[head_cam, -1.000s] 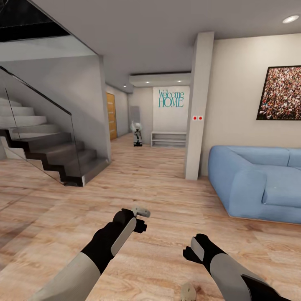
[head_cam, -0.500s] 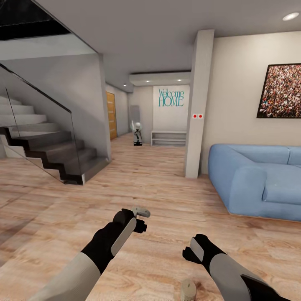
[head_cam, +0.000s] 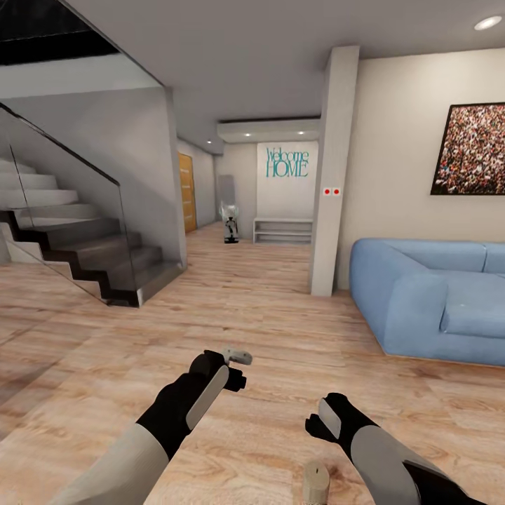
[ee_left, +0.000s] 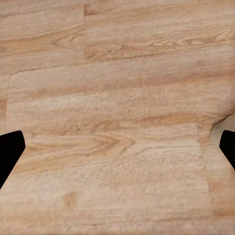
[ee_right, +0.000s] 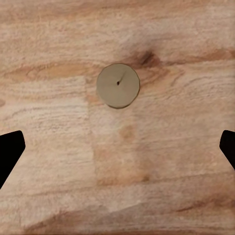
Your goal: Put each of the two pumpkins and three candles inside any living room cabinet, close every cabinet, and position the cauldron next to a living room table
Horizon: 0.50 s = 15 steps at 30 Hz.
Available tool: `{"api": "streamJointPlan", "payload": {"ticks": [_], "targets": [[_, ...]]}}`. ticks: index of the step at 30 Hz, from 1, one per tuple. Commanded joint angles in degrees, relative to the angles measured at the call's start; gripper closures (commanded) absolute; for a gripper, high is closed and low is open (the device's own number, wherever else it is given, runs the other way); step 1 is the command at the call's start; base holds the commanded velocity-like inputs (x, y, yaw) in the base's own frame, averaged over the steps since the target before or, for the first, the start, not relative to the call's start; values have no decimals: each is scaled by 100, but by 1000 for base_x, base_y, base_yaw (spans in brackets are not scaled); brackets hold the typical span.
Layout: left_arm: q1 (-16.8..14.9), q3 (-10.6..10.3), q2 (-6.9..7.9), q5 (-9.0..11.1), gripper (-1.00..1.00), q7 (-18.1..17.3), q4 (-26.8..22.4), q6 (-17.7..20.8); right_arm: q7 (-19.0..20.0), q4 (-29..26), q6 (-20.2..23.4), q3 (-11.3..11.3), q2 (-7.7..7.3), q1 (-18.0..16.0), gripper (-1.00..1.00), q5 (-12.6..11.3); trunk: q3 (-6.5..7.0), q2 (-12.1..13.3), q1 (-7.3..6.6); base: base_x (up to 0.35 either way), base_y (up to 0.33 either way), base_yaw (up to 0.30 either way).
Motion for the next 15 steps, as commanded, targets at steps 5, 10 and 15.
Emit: {"api": "streamJointPlan", "payload": {"ticks": [5,10,15], "targets": [[-5,-11,-1,59,-100,58,-1,11,-16,-6,32,-22,6,-2,-100,17,-97,-205,109,0,0,0],[-5,-11,-1,59,-100,64,-12,11,-16,-4,32,-22,10,-2,-100,18,-187,-406,219,0,0,0],[-3,-11,9,59,-100,70,-82,13,-16,-4,32,-22,4,-2,-100,18,-276,-606,329,0,0,0]]}}
